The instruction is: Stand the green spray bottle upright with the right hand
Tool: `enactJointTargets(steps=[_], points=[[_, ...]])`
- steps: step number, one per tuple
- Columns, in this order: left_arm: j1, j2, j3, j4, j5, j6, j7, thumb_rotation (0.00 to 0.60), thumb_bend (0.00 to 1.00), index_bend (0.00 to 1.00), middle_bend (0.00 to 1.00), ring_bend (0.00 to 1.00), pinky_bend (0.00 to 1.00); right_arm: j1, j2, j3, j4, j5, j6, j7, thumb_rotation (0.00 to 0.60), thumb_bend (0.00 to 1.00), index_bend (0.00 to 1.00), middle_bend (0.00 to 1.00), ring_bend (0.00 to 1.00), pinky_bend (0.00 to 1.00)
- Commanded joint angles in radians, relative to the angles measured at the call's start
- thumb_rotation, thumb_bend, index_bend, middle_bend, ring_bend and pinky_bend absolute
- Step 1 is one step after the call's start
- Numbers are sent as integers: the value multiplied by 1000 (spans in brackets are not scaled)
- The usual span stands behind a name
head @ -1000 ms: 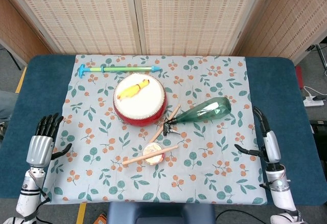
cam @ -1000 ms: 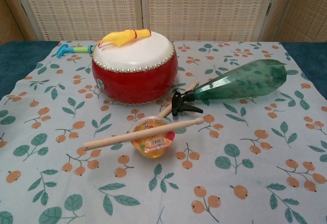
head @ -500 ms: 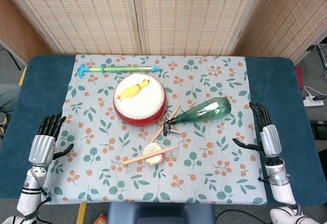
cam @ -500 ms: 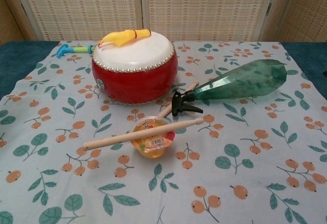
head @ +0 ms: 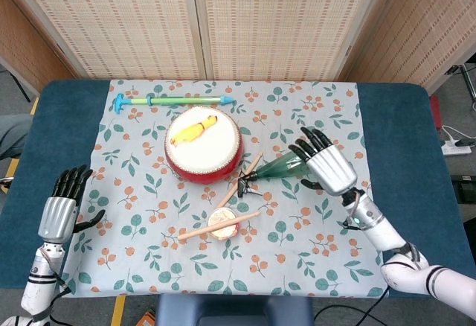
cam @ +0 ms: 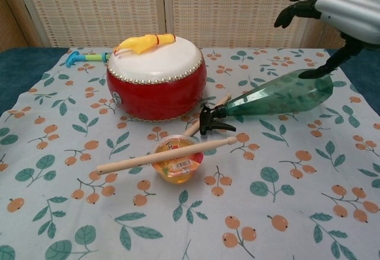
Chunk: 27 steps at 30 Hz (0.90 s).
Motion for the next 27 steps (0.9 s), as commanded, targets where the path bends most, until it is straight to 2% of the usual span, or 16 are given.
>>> enactJointTargets(steps=[1, 7, 10, 16, 19, 27], points=[[1, 1, -3, 7, -2, 1, -19, 600, 191, 53, 0, 0, 20, 92, 12, 22, -98, 91, -178, -222, 600, 0, 251, 265, 88, 183], [2, 2, -2, 12, -1, 2, -36, 600, 191, 52, 0, 0, 20, 116, -30, 28, -90, 168, -239, -318, 600, 0, 232, 265, 88, 181], [0, 3, 1, 14, 3, -1, -53, 600, 190, 51, 0, 0, 20, 149, -115, 32, -7, 273, -319, -400, 600, 0, 228, 265, 87, 180], [-1, 4, 0, 18, 4, 2, -69, 600, 191, 51, 0, 0, 20, 173, -196, 42, 71, 402, -354, -489, 600, 0, 233, 265, 87, 180], [0, 5, 3, 17, 7, 3, -75, 600, 191, 51, 0, 0, 20, 185, -225, 45, 110, 434, -362, -478, 600, 0, 279, 275, 87, 186], [-3, 2, 3, 25, 7, -3, -88, 600, 190, 45, 0, 0, 20, 214, -260, 32, 175, 434, -362, -442, 600, 0, 292, 279, 88, 188]])
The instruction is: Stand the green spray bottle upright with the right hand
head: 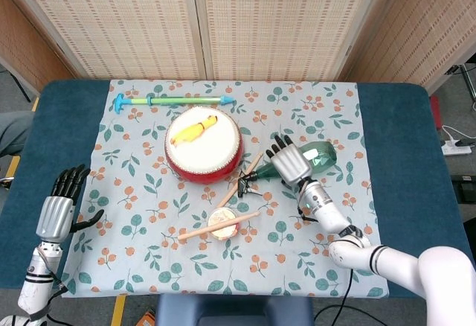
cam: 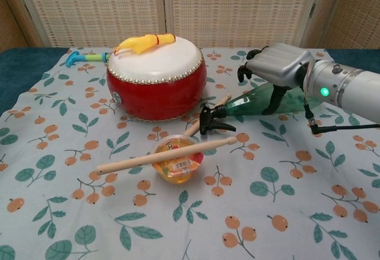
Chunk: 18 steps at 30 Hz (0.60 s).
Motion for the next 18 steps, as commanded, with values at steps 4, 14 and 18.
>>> enactJointTargets(steps=[4, 14, 18], points=[[0, -2, 3, 3, 2, -2, -7, 600, 191, 45, 0, 0, 20, 19, -26, -11, 34, 24, -11, -4, 600, 0, 302, 298, 108, 200], [-1, -3, 7, 4, 4, -7, -12, 600, 192, 44, 0, 0, 20, 40, -70, -22, 84, 37, -10, 12, 600, 0, 362, 333, 156, 246], [-2, -1, 9, 0, 7, -6, -13, 600, 190, 43, 0, 0, 20, 44, -84, -29, 106, 24, 0, 34, 600, 0, 408, 368, 187, 249]])
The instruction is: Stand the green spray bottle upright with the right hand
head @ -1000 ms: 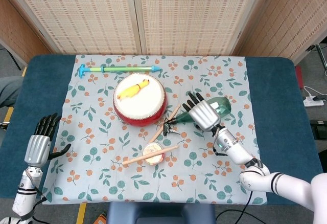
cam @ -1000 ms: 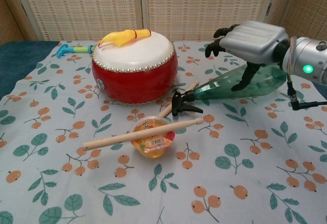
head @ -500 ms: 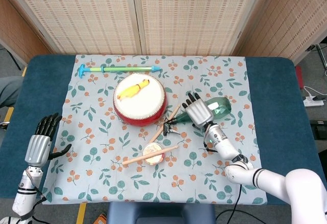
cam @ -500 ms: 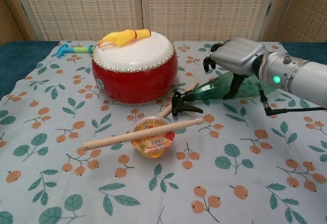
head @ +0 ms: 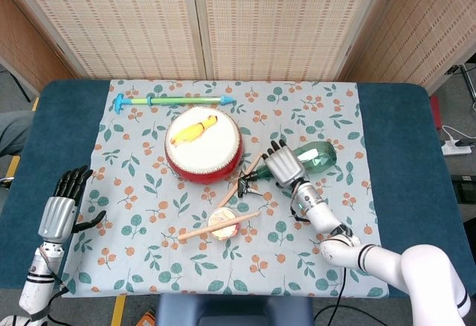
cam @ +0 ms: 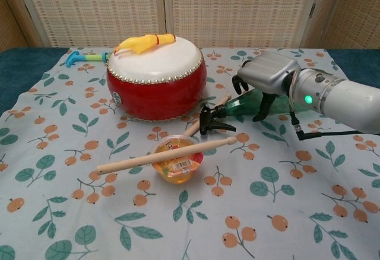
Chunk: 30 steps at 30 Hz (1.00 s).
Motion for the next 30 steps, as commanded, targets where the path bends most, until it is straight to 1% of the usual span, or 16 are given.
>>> enactJointTargets(steps=[1, 4, 6, 14, 18, 21, 25, 28, 30], points=[[0, 1, 4, -3, 3, 0, 1, 600, 190, 43, 0, 0, 20, 3, -12, -6, 21, -12, 11, 17, 600, 0, 424, 380, 202, 255], [-1, -1, 10, -7, 12, 3, 8, 600, 190, 43, 0, 0, 21, 4, -31, -13, 54, -41, 40, 41, 600, 0, 512, 445, 296, 323], [-1, -3, 13, -8, 16, 4, 13, 600, 191, 42, 0, 0, 20, 5, -40, -17, 73, -51, 46, 57, 600, 0, 551, 473, 332, 353], [-1, -5, 10, -4, 12, 3, 12, 600, 191, 23, 0, 0, 20, 5, -54, -25, 112, -71, 57, 86, 600, 0, 594, 503, 347, 367], [-2, -8, 11, 0, 12, -1, 12, 600, 190, 23, 0, 0, 20, 1, -37, -22, 93, -92, 84, 115, 600, 0, 603, 510, 347, 367], [-5, -11, 11, 7, 9, -8, 11, 600, 191, 23, 0, 0, 20, -10, 4, -13, 36, -109, 126, 138, 600, 0, 604, 511, 347, 367], [-8, -15, 11, 17, 5, -21, 8, 600, 190, 22, 0, 0, 20, -44, 97, 7, -88, -120, 192, 181, 600, 0, 609, 515, 347, 367], [-9, -19, 13, 22, 3, -29, 6, 600, 190, 23, 0, 0, 21, -87, 181, 32, -204, -121, 249, 270, 600, 0, 617, 519, 347, 367], [-10, -22, 15, 24, 4, -34, 7, 600, 190, 22, 0, 0, 20, -126, 233, 46, -270, -141, 306, 379, 600, 0, 625, 523, 348, 367]])
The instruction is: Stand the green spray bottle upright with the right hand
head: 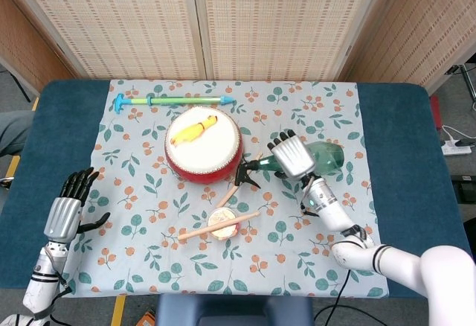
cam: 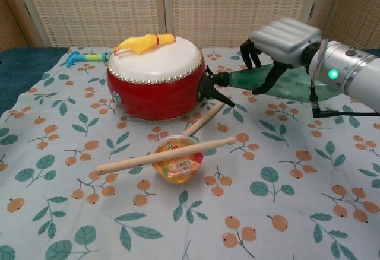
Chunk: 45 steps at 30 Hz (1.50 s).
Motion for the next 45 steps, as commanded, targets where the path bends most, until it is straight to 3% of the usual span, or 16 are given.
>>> enactJointTargets(steps=[1, 5, 10, 13, 16, 22, 28, 32, 45], points=[[-1, -3, 2, 2, 1, -4, 2, 600, 190, 22, 0, 0, 20, -89, 124, 41, -148, -40, 137, 218, 600, 0, 625, 524, 351, 369], [-5, -9, 5, 6, -1, -17, 8, 600, 191, 23, 0, 0, 20, -178, 152, 58, -163, -116, 310, 541, 600, 0, 620, 524, 367, 397], [-8, -14, 6, 6, -1, -23, 21, 600, 191, 23, 0, 0, 20, -253, 150, 57, -96, -177, 455, 845, 600, 0, 625, 524, 367, 397], [-9, -17, 6, 7, -1, -24, 29, 600, 191, 23, 0, 0, 20, -278, 110, 55, -5, -203, 517, 1091, 600, 0, 627, 524, 367, 397], [-9, -22, 5, 11, -4, -26, 35, 600, 191, 23, 0, 0, 20, -284, 33, 53, 131, -218, 549, 1444, 600, 0, 629, 524, 364, 396], [-11, -36, 0, 31, -8, -25, 31, 600, 193, 23, 0, 0, 21, -271, -121, 48, 391, -207, 538, 1818, 600, 0, 635, 524, 350, 378], [-11, -50, -4, 54, -8, -13, 14, 600, 193, 23, 0, 0, 21, -250, -238, 25, 594, -226, 546, 1919, 600, 0, 658, 536, 350, 374], [-12, -60, -5, 70, -4, 0, -5, 600, 191, 23, 0, 0, 21, -226, -280, -2, 685, -262, 582, 1890, 600, 0, 663, 538, 350, 374], [-17, -90, -16, 131, -16, -1, -39, 600, 190, 23, 0, 0, 22, -156, -307, -26, 750, -282, 588, 1823, 600, 0, 666, 540, 350, 375]])
